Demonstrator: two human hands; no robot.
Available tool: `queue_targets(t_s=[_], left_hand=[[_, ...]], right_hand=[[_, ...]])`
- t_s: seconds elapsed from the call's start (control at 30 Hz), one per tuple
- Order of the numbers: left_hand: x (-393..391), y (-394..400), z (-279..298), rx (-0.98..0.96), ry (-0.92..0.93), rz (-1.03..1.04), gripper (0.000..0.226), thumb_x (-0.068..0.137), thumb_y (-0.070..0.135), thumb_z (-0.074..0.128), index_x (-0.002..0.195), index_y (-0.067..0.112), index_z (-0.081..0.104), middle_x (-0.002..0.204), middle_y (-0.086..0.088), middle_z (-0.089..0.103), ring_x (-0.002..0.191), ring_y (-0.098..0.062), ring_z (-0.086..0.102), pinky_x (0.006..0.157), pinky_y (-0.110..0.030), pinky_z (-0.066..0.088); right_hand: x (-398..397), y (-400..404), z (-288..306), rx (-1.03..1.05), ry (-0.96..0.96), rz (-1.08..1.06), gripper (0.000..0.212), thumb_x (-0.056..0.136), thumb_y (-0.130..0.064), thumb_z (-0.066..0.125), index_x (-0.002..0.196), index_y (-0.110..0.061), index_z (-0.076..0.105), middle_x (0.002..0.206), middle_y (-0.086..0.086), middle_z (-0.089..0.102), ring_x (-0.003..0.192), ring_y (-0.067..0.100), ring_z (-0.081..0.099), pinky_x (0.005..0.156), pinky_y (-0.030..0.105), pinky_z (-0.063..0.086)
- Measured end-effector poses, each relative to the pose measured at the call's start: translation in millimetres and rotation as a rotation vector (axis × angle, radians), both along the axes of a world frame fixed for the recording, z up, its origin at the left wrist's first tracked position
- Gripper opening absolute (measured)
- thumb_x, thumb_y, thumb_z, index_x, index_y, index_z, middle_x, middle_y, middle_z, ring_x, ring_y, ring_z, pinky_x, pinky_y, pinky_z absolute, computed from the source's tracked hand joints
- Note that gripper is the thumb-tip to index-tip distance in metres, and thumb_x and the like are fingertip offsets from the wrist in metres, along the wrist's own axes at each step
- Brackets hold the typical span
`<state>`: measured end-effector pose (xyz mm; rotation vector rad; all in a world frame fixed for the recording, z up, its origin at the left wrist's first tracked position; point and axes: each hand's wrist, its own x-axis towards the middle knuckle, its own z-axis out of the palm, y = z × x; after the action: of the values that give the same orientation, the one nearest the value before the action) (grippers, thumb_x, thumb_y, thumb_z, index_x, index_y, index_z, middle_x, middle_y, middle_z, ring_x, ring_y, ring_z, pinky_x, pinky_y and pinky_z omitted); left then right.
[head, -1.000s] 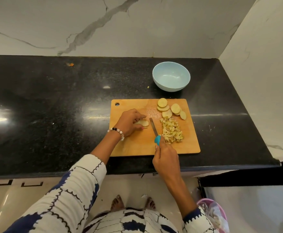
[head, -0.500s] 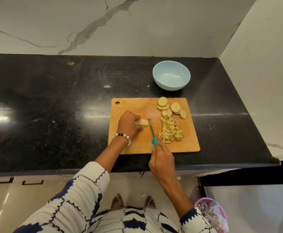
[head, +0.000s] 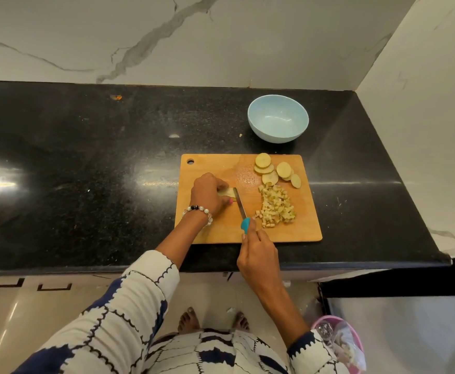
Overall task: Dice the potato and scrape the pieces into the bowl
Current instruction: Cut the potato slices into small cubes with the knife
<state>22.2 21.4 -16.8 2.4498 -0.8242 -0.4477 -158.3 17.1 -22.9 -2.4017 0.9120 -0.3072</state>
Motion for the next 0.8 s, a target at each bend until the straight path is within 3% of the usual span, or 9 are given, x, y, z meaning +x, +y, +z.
queue_targets(t_s=[0.17, 0.37, 0.43, 0.47, 0.53, 0.7, 0.8], left_hand=[[1.5, -0.7, -1.6, 0.005, 0.017, 0.012, 0.05, 0.066, 0.033, 0.082, 0.11, 0.016, 0.068, 0.108, -0.001, 0.063, 0.099, -0.019, 0.058, 0.085, -0.028, 0.049], [-1.0, -1.4, -1.0, 0.004, -0.018, 0.019, 0.045, 0.069, 0.034, 0.08, 0.108, 0.015, 0.069, 0.107, -0.002, 0.064, 0.099, -0.019, 0.059, 0.083, -0.028, 0.048], [-3.1, -1.2, -1.5, 0.012, -0.037, 0.013, 0.045, 0.071, 0.035, 0.078, 0.11, 0.015, 0.069, 0.109, -0.003, 0.063, 0.1, -0.021, 0.058, 0.084, -0.03, 0.048], [-3.7, -1.2, -1.7, 0.014, -0.042, 0.014, 0.045, 0.071, 0.035, 0.078, 0.111, 0.015, 0.068, 0.109, -0.003, 0.063, 0.101, -0.021, 0.058, 0.085, -0.031, 0.048], [-4.0, -1.4, -2.8, 0.013, -0.044, 0.022, 0.046, 0.072, 0.036, 0.077, 0.112, 0.015, 0.068, 0.109, -0.004, 0.063, 0.1, -0.022, 0.058, 0.086, -0.033, 0.049], [-4.3, -1.3, -1.3, 0.016, -0.023, 0.026, 0.042, 0.072, 0.034, 0.077, 0.109, 0.015, 0.069, 0.107, -0.003, 0.064, 0.1, -0.022, 0.058, 0.086, -0.031, 0.048], [-8.2, -0.2, -1.5, -0.013, -0.017, 0.023, 0.03, 0.074, 0.029, 0.077, 0.1, 0.016, 0.073, 0.101, -0.003, 0.067, 0.096, -0.021, 0.061, 0.082, -0.032, 0.05]], right_hand=[[5.6, 3.6, 2.1, -0.018, 0.124, 0.028, 0.054, 0.1, -0.017, 0.035, 0.148, 0.0, 0.018, 0.139, 0.021, 0.041, 0.088, 0.027, 0.059, 0.067, 0.031, 0.047], [17.5, 6.9, 8.1, -0.087, 0.333, 0.048, 0.068, 0.094, -0.01, 0.036, 0.147, 0.002, -0.003, 0.14, 0.024, 0.034, 0.083, 0.029, 0.058, 0.063, 0.03, 0.038], [9.4, 12.0, 5.8, -0.147, 0.315, 0.038, 0.076, 0.085, -0.008, 0.054, 0.145, 0.007, 0.01, 0.119, 0.027, 0.051, 0.063, 0.025, 0.055, 0.052, 0.027, 0.035], [2.7, 16.1, 4.0, -0.176, 0.313, 0.045, 0.08, 0.074, -0.007, 0.066, 0.141, 0.01, 0.025, 0.101, 0.024, 0.059, 0.048, 0.019, 0.045, 0.045, 0.024, 0.03], [-10.1, 24.5, -2.2, -0.254, 0.265, 0.041, 0.079, 0.057, -0.005, 0.079, 0.128, 0.012, 0.048, 0.075, 0.015, 0.059, 0.041, 0.01, 0.024, 0.039, 0.018, 0.02], [-10.8, 27.7, 3.9, -0.265, 0.301, 0.043, 0.075, 0.056, -0.002, 0.079, 0.125, 0.012, 0.052, 0.073, 0.015, 0.058, 0.042, 0.01, 0.02, 0.038, 0.018, 0.018], [-5.2, 22.5, 1.8, -0.266, 0.282, 0.013, 0.078, 0.056, -0.003, 0.079, 0.127, 0.011, 0.051, 0.079, 0.018, 0.061, 0.035, 0.013, 0.033, 0.037, 0.019, 0.021]])
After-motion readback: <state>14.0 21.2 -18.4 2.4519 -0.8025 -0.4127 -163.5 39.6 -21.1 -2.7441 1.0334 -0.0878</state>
